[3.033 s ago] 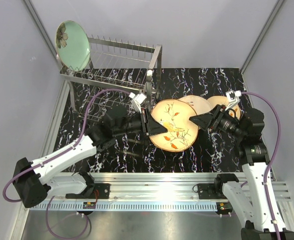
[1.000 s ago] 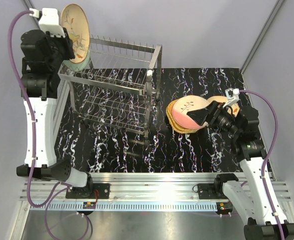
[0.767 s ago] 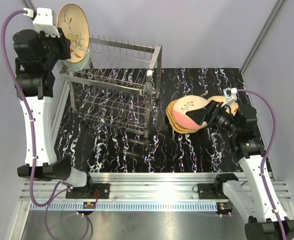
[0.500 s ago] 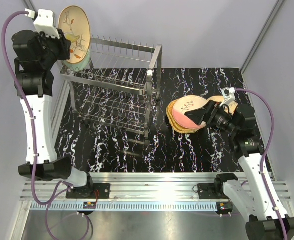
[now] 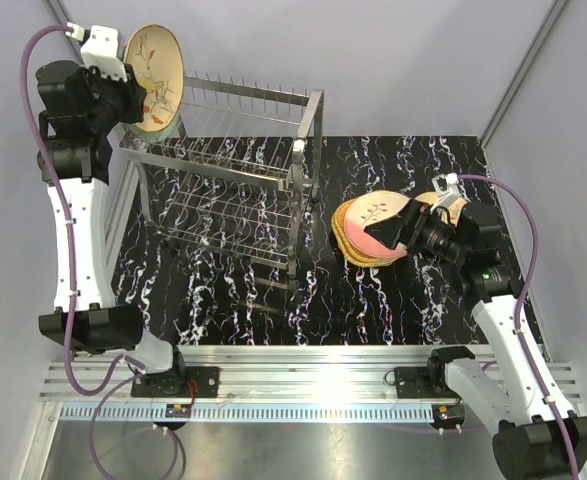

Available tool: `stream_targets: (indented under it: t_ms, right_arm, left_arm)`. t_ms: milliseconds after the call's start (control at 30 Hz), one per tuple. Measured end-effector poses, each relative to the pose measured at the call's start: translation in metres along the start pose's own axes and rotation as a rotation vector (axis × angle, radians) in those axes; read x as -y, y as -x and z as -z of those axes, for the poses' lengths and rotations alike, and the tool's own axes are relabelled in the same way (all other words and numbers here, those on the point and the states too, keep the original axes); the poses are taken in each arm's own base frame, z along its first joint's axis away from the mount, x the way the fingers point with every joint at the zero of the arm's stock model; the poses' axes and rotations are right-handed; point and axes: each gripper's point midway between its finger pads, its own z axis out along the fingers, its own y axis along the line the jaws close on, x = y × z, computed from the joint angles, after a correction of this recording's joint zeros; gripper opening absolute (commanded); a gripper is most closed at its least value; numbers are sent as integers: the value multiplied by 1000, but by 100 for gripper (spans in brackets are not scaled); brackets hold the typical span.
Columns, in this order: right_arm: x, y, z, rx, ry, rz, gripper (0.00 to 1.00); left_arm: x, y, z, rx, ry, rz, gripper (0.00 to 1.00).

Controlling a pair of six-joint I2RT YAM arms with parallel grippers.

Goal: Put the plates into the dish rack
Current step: Insert the plate into the dish rack

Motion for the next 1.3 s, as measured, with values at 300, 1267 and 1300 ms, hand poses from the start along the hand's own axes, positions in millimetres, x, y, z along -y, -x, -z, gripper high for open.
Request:
stream_targets:
  t_ms: [300, 1267, 1300]
  right_arm:
    - [1, 0, -1, -1, -3, 10, 88]
    - [7, -4, -6, -18, -23, 18, 88]
    - [7, -5, -6, -20, -23, 18, 88]
  left_arm:
    - [-1, -26, -7, -59, -5, -15, 0]
    - [-1, -45, -12, -54, 9, -20, 7]
    - [-1, -45, -12, -52, 10, -19, 7]
